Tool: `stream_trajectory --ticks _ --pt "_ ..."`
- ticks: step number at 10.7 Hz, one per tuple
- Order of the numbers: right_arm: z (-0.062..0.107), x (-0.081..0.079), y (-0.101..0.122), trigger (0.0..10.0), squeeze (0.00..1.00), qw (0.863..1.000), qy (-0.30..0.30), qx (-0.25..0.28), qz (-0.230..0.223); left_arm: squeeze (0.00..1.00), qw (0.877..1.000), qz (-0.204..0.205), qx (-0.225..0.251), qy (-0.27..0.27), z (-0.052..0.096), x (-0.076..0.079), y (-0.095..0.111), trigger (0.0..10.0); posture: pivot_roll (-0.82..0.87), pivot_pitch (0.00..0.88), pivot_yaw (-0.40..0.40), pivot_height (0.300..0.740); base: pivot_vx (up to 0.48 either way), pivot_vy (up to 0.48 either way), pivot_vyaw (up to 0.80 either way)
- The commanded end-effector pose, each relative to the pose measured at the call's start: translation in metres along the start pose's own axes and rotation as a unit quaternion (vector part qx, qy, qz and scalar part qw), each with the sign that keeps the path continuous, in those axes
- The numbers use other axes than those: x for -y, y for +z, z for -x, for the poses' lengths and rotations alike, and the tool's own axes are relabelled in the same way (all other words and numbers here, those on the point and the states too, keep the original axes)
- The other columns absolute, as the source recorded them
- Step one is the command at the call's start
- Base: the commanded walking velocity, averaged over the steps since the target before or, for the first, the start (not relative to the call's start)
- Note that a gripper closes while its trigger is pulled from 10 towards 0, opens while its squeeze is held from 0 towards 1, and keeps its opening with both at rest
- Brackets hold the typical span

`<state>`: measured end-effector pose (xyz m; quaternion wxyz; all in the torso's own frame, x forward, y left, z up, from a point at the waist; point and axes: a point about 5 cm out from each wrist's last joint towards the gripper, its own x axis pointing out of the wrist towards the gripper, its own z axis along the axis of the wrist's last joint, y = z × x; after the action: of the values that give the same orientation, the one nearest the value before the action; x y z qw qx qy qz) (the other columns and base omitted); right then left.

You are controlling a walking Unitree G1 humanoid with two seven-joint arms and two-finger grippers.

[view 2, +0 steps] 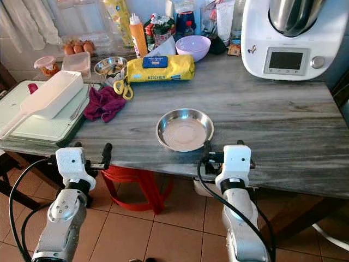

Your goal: Setting the table

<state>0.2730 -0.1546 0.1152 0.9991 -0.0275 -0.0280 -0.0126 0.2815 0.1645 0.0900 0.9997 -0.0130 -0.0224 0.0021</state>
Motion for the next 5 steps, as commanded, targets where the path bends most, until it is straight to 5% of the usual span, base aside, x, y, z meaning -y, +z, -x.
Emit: stream_trajectory --ticks 1,5 --pt "-0.0003 -0.0028 -0.0005 10.0 0.0 1.0 0.004 0.0 -0.005 0.0 1.0 -0.009 -0.012 0.006 0.0007 -0.0039 -0.0036 10.0 -0.12 0.118 0.121 0.74 0.0 0.0 0.0" --pt "0.0003 -0.0029 -0.0023 10.0 0.0 1.0 -0.002 -0.004 -0.012 0.0 1.0 -0.016 -0.017 0.004 0.001 -0.0034 -0.004 10.0 -0.12 0.121 0.128 0.74 -0.212 0.0 0.0"
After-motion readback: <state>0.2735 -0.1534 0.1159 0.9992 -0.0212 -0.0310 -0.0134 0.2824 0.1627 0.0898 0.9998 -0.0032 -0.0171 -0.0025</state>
